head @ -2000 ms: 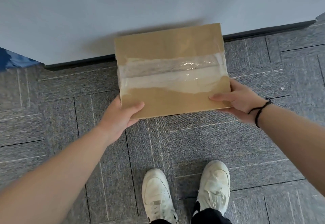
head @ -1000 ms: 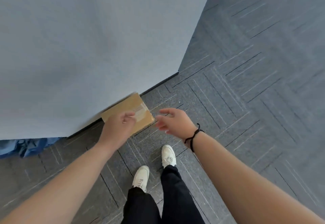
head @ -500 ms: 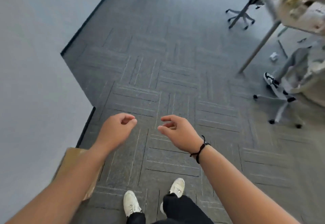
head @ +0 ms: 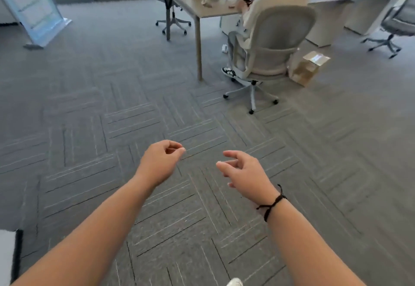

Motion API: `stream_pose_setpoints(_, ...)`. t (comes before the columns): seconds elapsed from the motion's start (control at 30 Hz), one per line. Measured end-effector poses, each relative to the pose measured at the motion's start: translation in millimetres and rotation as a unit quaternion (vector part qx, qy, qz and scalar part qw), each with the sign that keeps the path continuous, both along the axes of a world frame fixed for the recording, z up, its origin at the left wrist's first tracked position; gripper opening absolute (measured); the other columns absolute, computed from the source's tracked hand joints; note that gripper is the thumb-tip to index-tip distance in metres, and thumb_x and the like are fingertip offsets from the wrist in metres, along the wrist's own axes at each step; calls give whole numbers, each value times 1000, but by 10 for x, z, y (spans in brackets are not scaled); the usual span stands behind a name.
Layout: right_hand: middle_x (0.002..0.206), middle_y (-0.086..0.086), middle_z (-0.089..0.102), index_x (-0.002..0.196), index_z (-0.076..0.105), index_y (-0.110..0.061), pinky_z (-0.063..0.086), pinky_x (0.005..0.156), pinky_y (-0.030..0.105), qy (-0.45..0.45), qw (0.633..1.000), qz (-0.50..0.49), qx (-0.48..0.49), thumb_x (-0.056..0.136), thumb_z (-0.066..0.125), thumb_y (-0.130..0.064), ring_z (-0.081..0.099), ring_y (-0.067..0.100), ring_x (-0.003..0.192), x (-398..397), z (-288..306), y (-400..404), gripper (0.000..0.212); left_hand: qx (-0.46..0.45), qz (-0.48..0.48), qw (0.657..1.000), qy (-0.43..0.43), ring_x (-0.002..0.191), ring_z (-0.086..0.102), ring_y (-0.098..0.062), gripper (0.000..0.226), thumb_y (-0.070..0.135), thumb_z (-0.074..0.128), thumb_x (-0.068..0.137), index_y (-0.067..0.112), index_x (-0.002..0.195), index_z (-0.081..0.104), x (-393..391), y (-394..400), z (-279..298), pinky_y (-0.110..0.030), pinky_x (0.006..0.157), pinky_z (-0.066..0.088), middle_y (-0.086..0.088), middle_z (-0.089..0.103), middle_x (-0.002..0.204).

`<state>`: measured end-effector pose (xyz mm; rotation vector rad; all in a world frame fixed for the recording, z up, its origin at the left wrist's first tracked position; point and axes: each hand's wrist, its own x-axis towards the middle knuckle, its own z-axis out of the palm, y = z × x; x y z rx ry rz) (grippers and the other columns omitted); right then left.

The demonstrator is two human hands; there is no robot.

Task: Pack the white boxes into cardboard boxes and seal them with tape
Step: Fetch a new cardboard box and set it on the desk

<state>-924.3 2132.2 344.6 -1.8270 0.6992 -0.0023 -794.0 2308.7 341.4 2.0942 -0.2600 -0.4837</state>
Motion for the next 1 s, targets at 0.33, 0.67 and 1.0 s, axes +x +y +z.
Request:
stream_pose_setpoints(0.33, 102, -1, 69, 126, 59, -21, 61, 81, 40, -3, 989, -150, -3, 91, 69, -33, 70, 18, 92, -1190, 135, -2331, 38, -24, -98, 995, 0, 89, 69, -15, 7, 29, 63, 98, 26, 99, 70, -896, -2513, 162, -28, 74, 55, 6, 72, 94)
stream_pose_setpoints(0.67, 100, 3, 72, 123, 61, -21, 59, 80, 40, 9, 973, -230, 13, 90, 71, -34, 69, 17, 88, -1411, -171, -4189, 36, -38, -152, 987, 39, 86, 71, -13, 8, 27, 66, 96, 25, 100, 72, -797, -4679, -136, -27, 74, 54, 6, 74, 95)
stream_pose_setpoints(1.0, 102, -2, 71, 126, 59, -24, 59, 86, 39, 11, 956, -292, -5, 91, 70, -35, 69, 15, 94, -1148, 193, -6612, 38, -80, -215, 971, 65, 82, 71, -15, 10, 24, 65, 96, 20, 100, 73, -456, -7605, 116, -34, 80, 57, 2, 74, 93)
